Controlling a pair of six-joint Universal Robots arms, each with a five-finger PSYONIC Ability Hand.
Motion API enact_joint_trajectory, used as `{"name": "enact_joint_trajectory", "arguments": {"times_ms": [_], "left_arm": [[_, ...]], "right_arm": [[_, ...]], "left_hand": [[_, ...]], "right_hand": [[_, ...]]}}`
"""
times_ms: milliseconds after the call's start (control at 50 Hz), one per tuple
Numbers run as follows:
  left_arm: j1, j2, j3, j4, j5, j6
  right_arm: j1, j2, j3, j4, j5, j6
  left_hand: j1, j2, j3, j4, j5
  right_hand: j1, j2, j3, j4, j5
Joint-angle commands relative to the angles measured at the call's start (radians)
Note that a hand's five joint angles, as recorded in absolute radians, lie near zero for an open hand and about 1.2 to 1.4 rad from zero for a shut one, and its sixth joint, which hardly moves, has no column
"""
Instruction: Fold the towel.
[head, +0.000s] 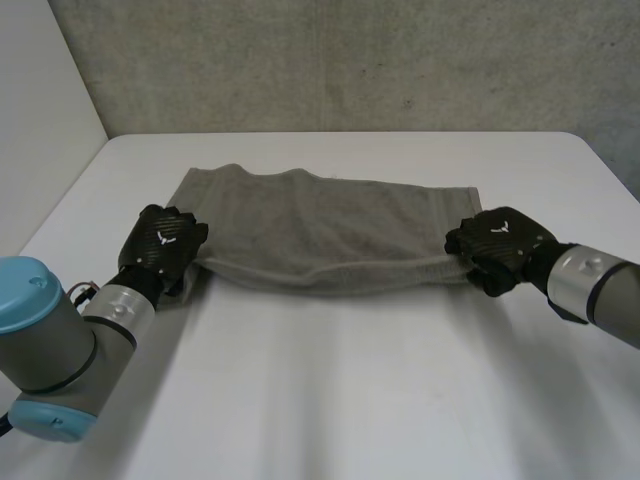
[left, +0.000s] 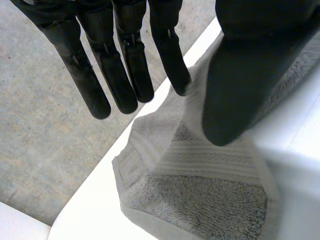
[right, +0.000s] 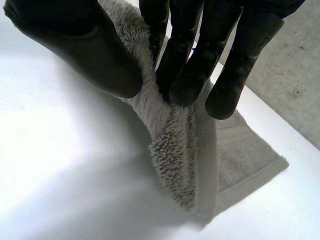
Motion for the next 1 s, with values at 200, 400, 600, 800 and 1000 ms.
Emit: {"name": "enact_joint_trajectory", "arguments": {"times_ms": [200, 400, 600, 800, 1000], "left_arm": [[0.003, -0.042, 0.03, 0.006, 0.001, -0.01], [0.001, 0.006, -0.006, -0.039, 0.005, -0.028], [-0.006, 0.026, -0.014, -0.106, 0.059, -0.169], [-0.037, -0.011, 0.019, -0.092, 0.09, -0.195], [-0.074, -0.05, 0.058, -0.091, 0.093, -0.287]], "right_arm": [[-0.018, -0.101, 0.141, -0.044, -0.008, 0.086], [-0.021, -0.096, 0.147, -0.063, -0.008, 0.086], [-0.05, -0.096, 0.138, -0.106, 0.023, 0.188], [-0.073, -0.099, 0.14, -0.107, 0.024, 0.259], [-0.067, -0.099, 0.144, -0.107, 0.023, 0.259]], "left_hand": [[-0.014, -0.011, -0.013, -0.012, -0.014], [-0.345, -0.342, -0.343, -0.342, -0.345], [-0.572, -0.569, -0.57, -0.57, -0.572], [-0.554, -0.551, -0.553, -0.552, -0.554], [-0.54, -0.537, -0.538, -0.537, -0.54]], "right_hand": [[0.072, 0.052, 0.06, 0.061, 0.054], [0.072, 0.052, 0.06, 0.061, 0.054], [0.072, 0.052, 0.06, 0.061, 0.054], [0.072, 0.052, 0.06, 0.061, 0.054], [0.072, 0.052, 0.06, 0.061, 0.054]]}}
